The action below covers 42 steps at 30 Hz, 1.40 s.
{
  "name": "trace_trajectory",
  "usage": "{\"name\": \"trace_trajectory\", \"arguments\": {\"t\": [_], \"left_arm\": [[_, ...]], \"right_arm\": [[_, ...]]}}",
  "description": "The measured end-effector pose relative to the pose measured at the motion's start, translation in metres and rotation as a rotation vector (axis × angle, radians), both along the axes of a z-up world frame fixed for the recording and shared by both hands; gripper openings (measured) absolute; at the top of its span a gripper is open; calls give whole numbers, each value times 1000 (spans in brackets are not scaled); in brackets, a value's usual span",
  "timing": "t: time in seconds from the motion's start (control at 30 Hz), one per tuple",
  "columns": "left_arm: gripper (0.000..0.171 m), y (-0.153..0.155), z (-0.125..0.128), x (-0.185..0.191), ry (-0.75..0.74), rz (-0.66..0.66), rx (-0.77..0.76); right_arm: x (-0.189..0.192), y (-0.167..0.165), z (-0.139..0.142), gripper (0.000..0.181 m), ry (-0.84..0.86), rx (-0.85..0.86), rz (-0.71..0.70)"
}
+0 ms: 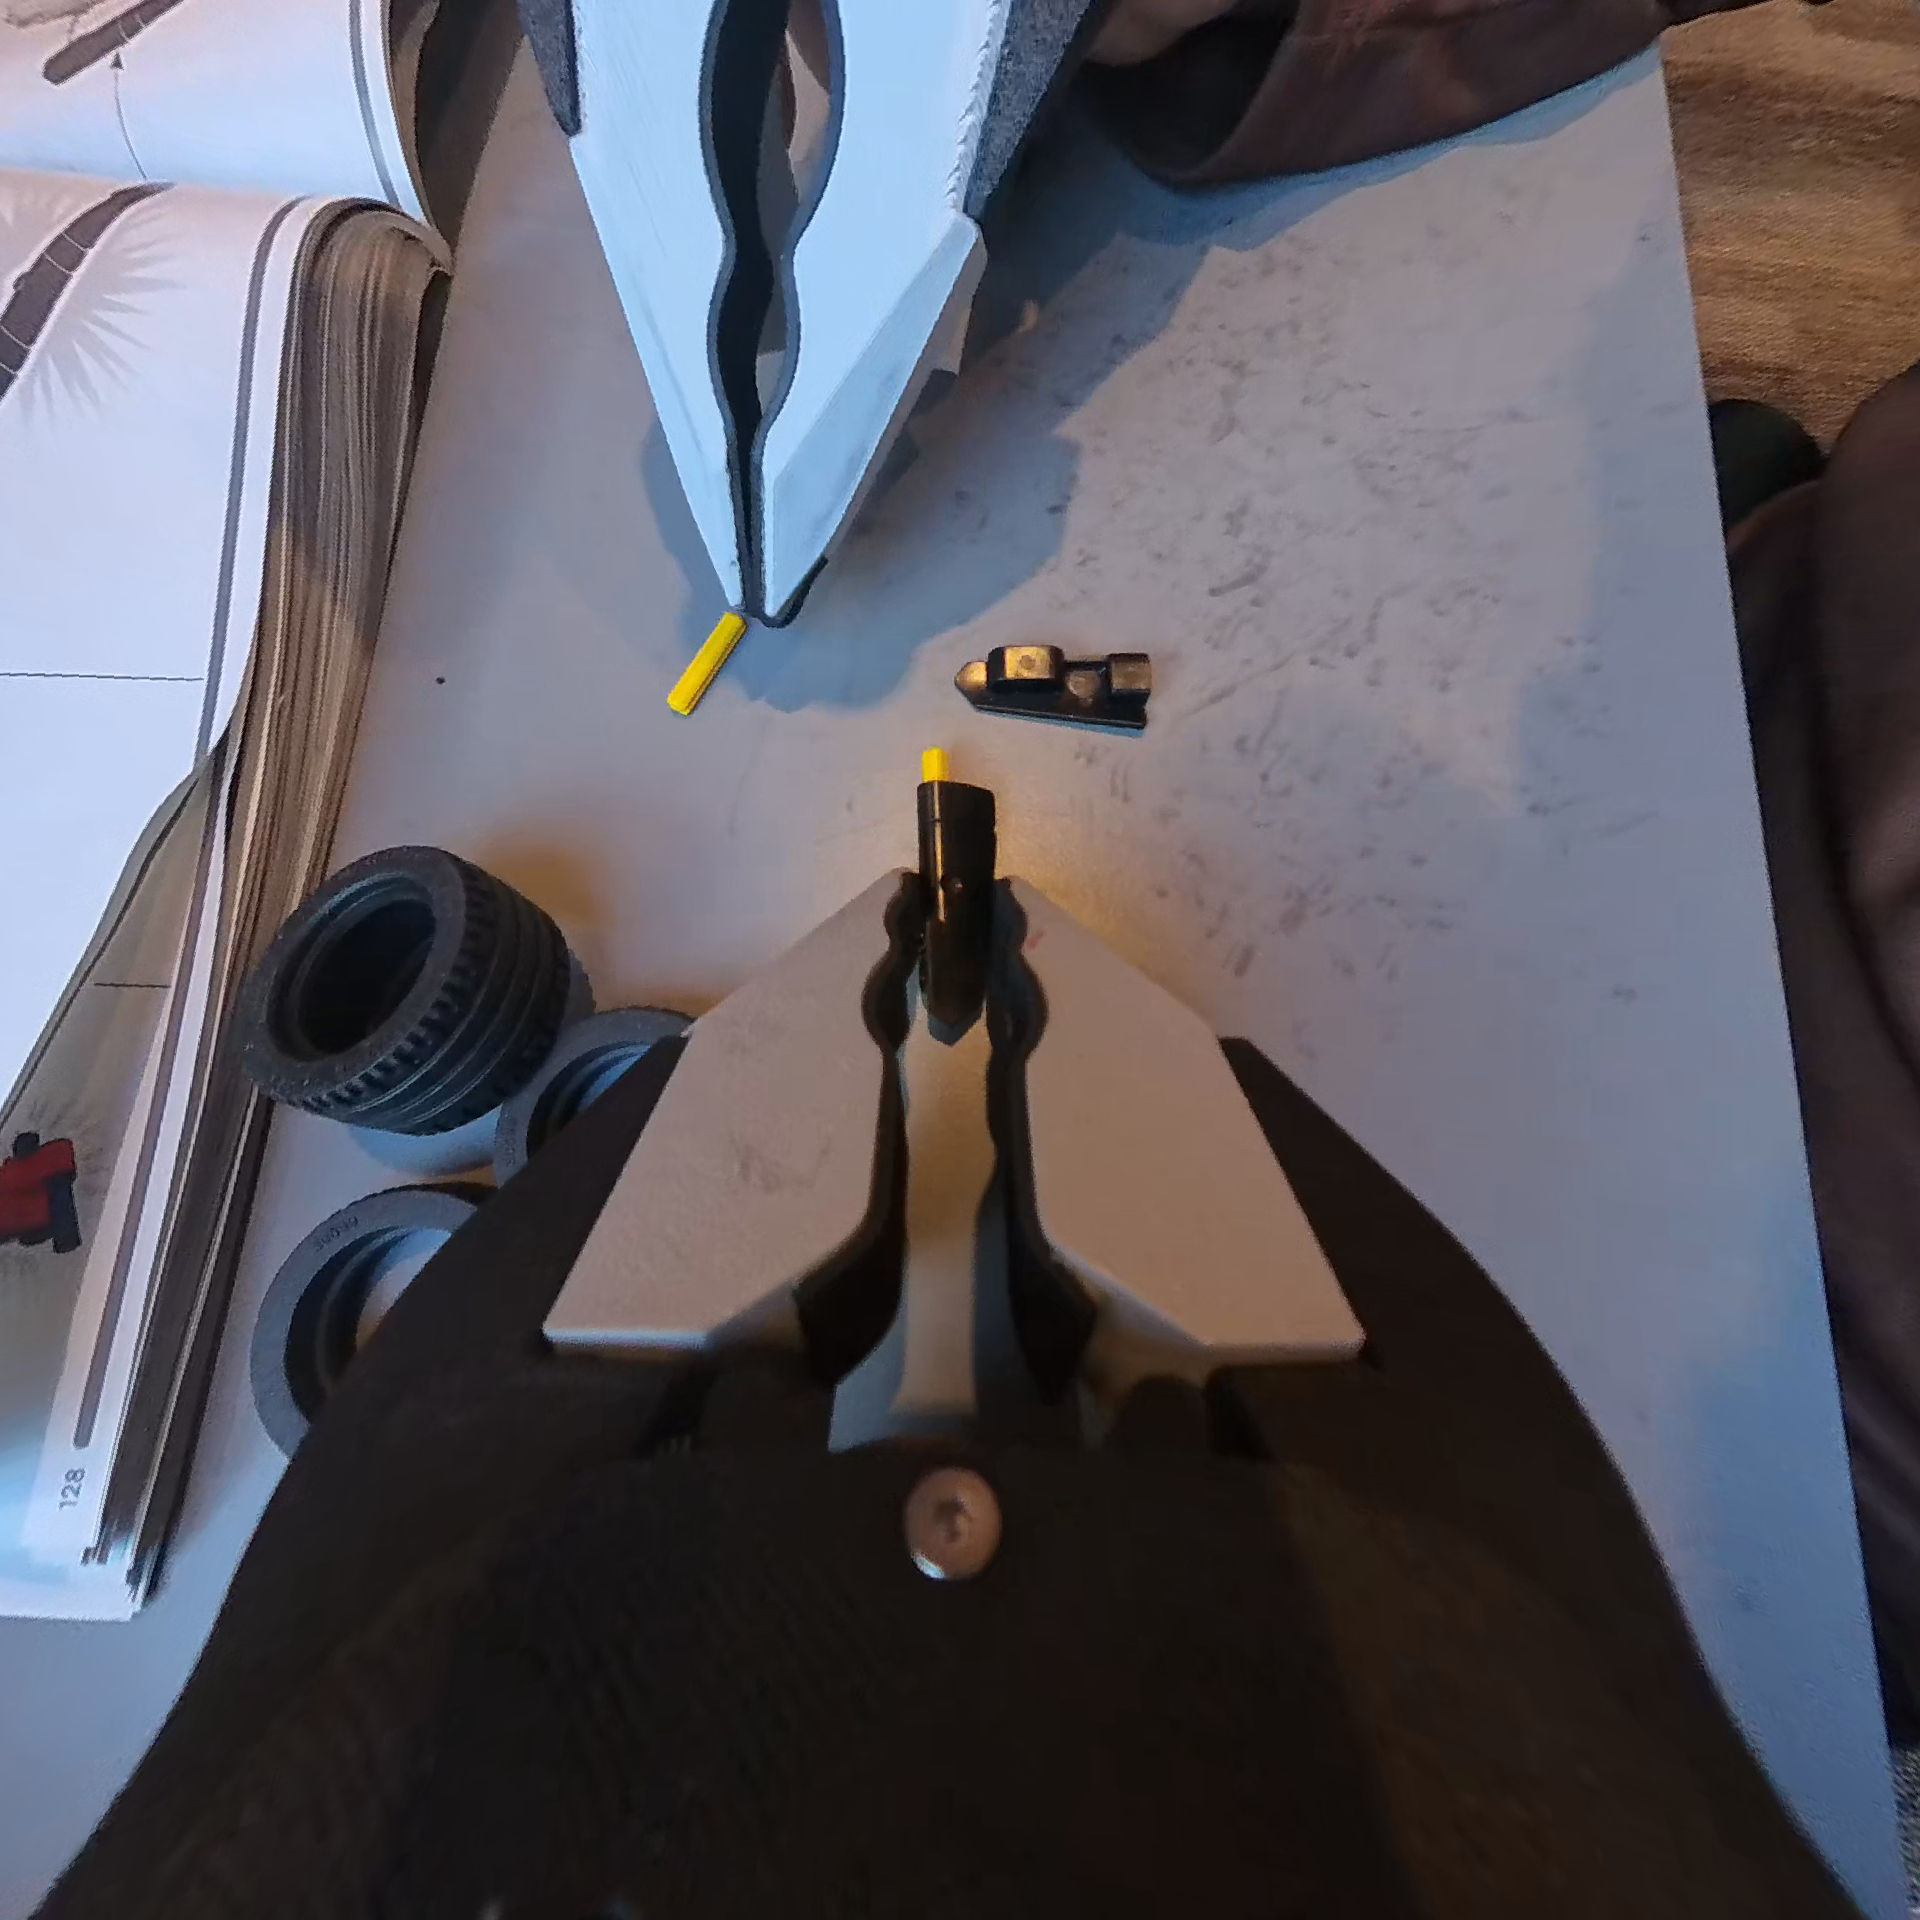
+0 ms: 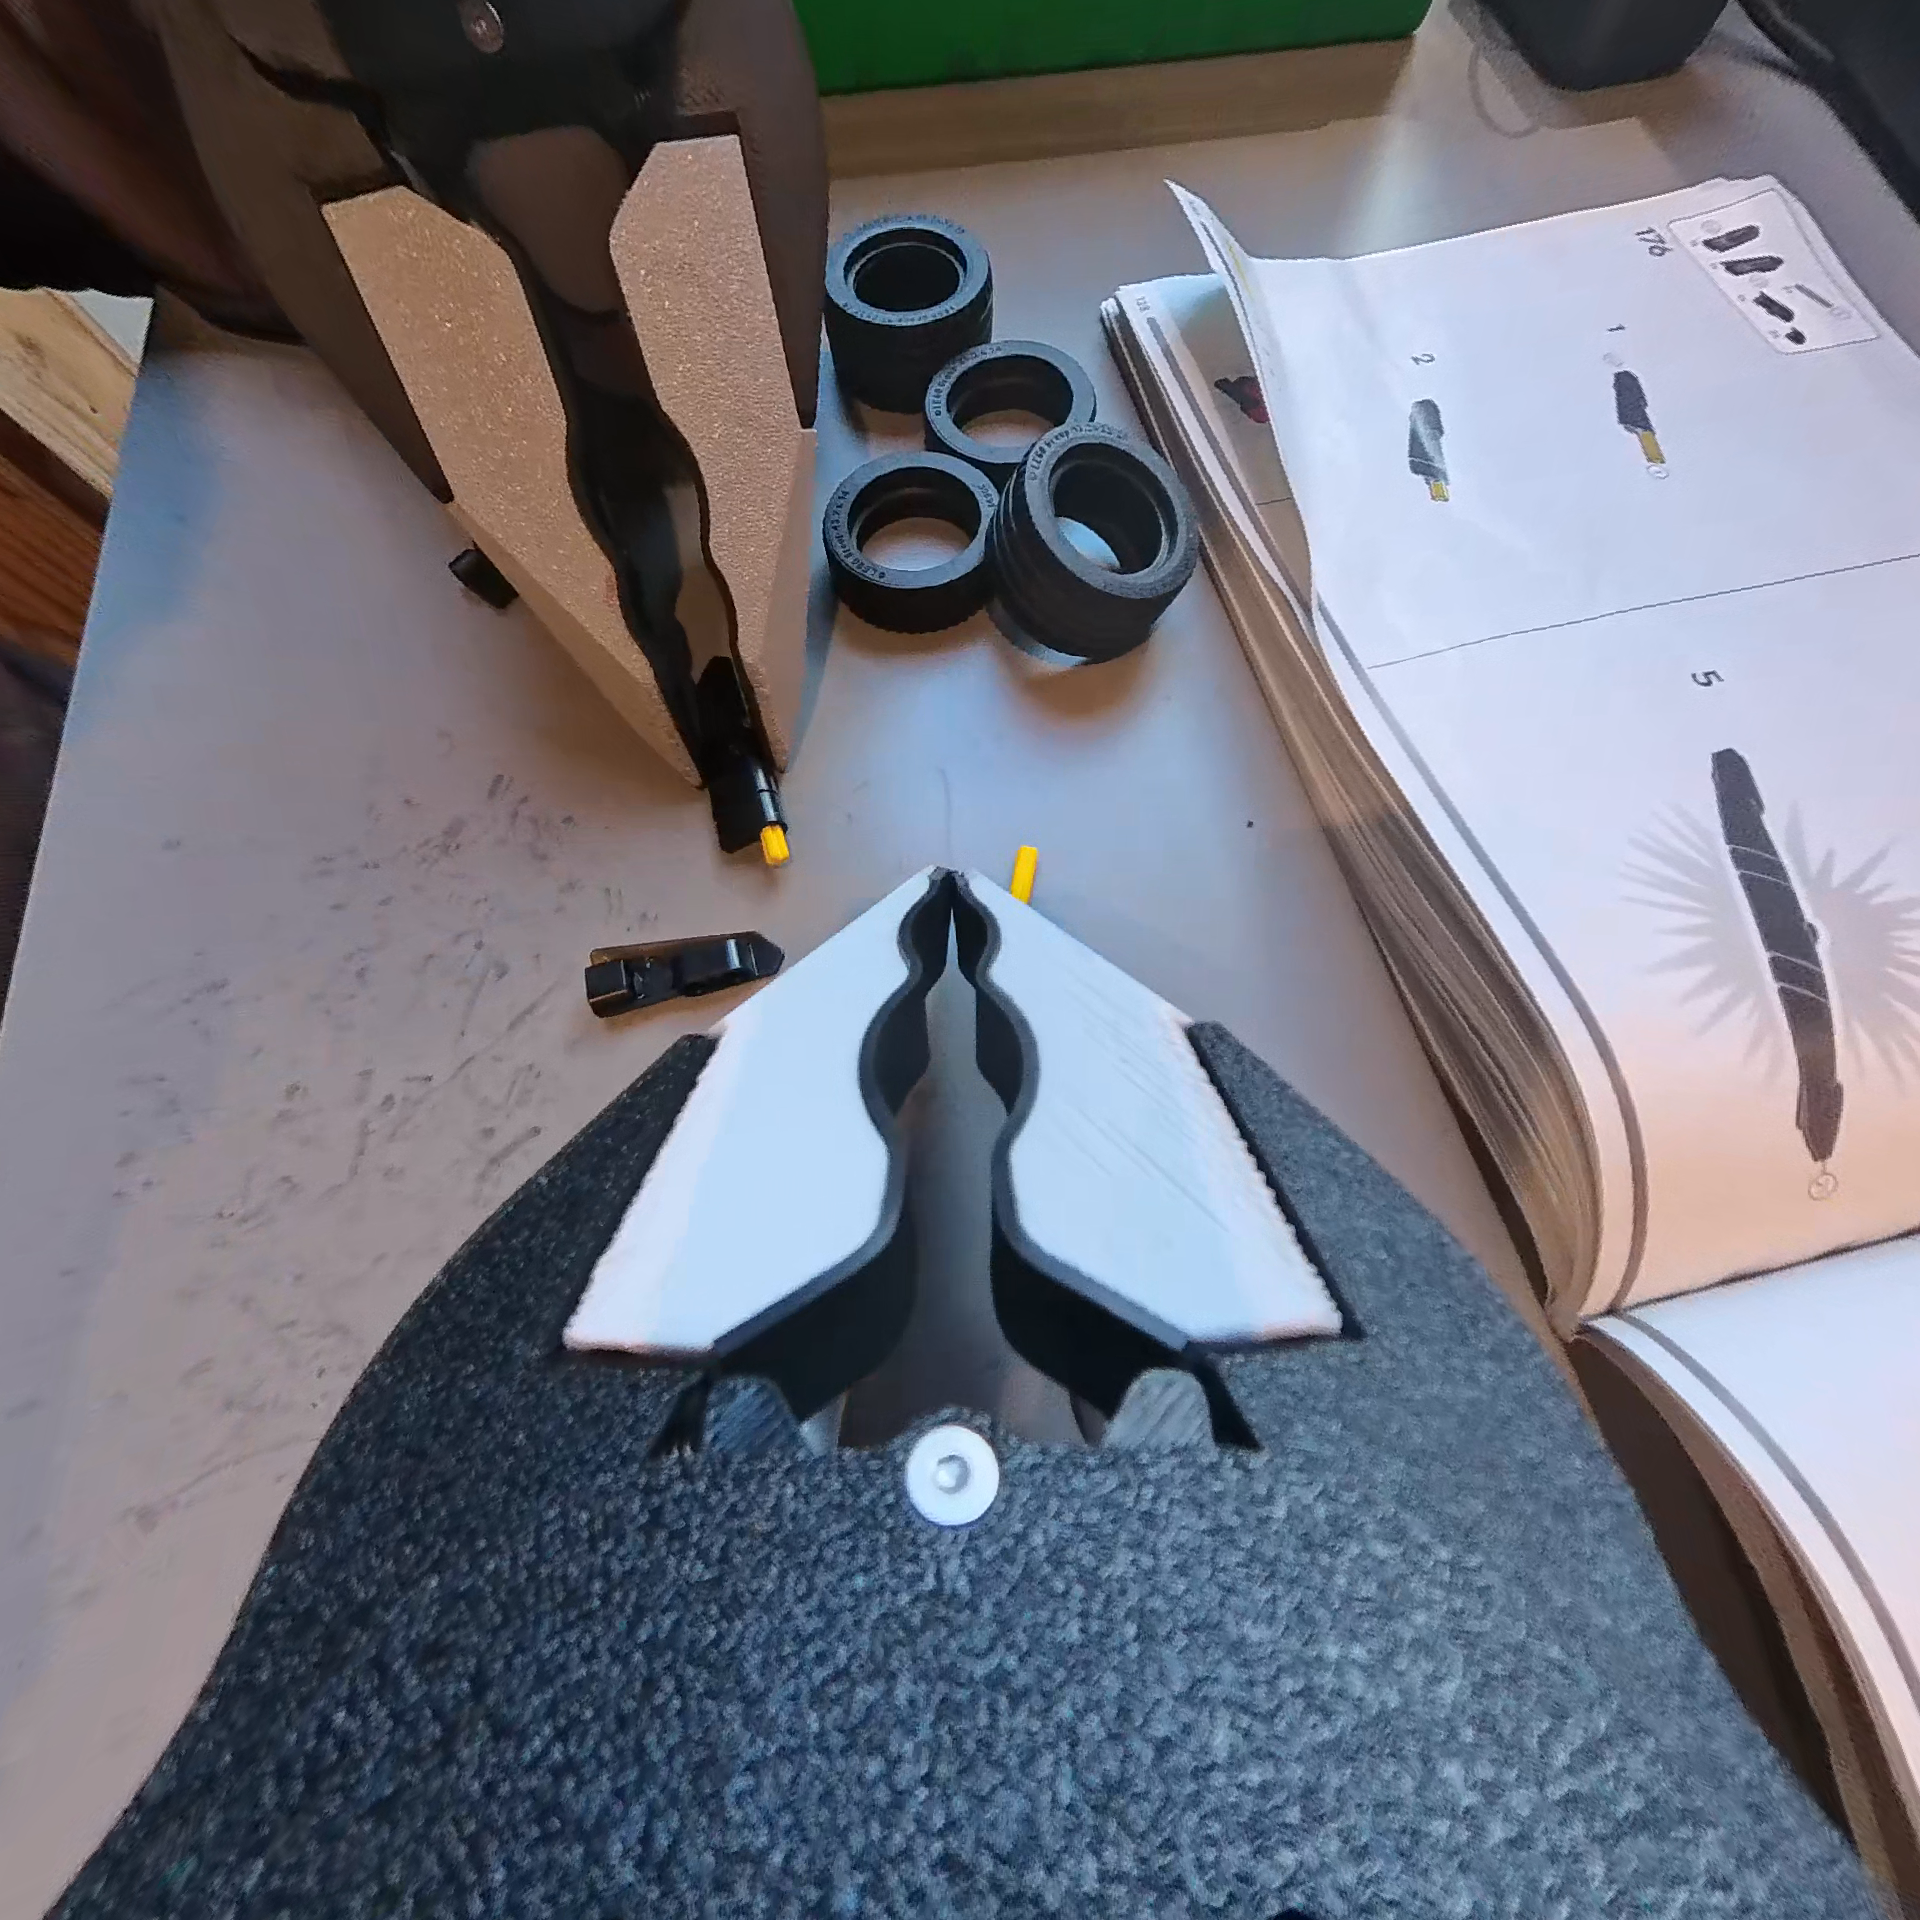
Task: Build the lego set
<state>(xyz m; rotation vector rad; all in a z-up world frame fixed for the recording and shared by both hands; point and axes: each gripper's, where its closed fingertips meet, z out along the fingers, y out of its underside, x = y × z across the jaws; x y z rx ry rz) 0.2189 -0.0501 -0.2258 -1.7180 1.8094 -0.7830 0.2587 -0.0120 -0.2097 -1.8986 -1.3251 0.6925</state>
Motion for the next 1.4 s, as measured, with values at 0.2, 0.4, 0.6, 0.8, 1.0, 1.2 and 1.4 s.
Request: {"name": "trace_trajectory", "arguments": {"t": [0.2,0.4,0.6,0.8,1.0,1.2,1.4], "left_arm": [[11,1,0,0,0,8,5],[11,2,0,-2,4,10,15],[11,8,0,-7,9,31,8],[11,8,0,-7,5,31,5],[11,9,0,-7,2,37,-14],[11,13,0,-10,12,53,2],[11,14,0,-12,11,54,-24]], "right_arm": [[9,10,2,0,-4,32,-62],[21,24,9,0,62,-1,-145],[29,32,21,0,157,-32,-177],[28,32,20,0,162,-45,-169],[24,27,20,0,152,-29,-134],[13,-3,20,17,144,-75,32],[-3,-48,7,21,21,-11,261]]}}
